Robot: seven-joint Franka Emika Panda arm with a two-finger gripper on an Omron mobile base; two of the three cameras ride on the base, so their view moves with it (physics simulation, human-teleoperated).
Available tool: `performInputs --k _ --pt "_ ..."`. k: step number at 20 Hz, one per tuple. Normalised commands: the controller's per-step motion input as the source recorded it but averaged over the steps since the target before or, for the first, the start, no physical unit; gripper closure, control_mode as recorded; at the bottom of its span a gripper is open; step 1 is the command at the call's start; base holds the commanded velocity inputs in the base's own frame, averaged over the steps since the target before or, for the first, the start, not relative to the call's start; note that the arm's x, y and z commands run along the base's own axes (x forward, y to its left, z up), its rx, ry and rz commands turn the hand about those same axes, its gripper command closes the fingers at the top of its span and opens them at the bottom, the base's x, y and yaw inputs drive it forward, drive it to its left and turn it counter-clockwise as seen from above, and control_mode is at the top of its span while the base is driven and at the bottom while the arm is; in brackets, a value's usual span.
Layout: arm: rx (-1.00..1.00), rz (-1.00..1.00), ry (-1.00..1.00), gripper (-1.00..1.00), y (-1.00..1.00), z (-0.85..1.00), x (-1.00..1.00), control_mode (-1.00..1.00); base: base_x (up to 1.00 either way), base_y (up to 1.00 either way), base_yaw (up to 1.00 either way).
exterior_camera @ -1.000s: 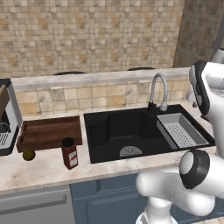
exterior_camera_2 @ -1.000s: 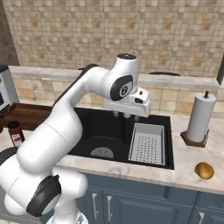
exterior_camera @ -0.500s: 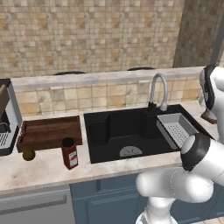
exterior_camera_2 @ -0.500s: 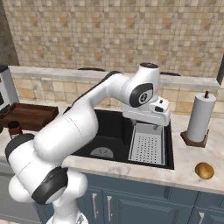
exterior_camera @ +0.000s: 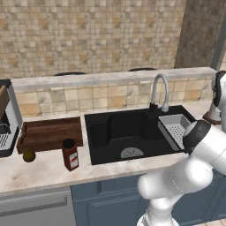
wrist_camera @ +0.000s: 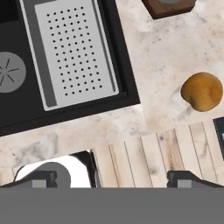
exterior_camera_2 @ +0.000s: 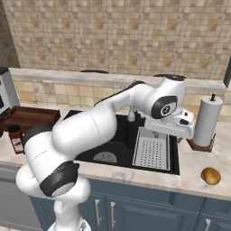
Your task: Pick up all produce items and place them in the sink. Turn on the sink faucet to wash them. Then turn the sink off and put them in the tray.
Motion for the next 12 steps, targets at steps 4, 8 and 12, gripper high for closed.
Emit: performInputs --k 4,8,12 --pt "0.0 0.0 0.01 -1.0 -0.52 -0.29 0.0 -1.0 0.0 0.0 0.0" --pt "0.0 0.0 0.0 -1.0 -0.5 -0.31 0.0 -1.0 0.0 0.0 0.0" --pt "0.0 0.0 0.0 -1.0 -0.46 -0.28 0.01 -1.0 0.0 0.0 0.0"
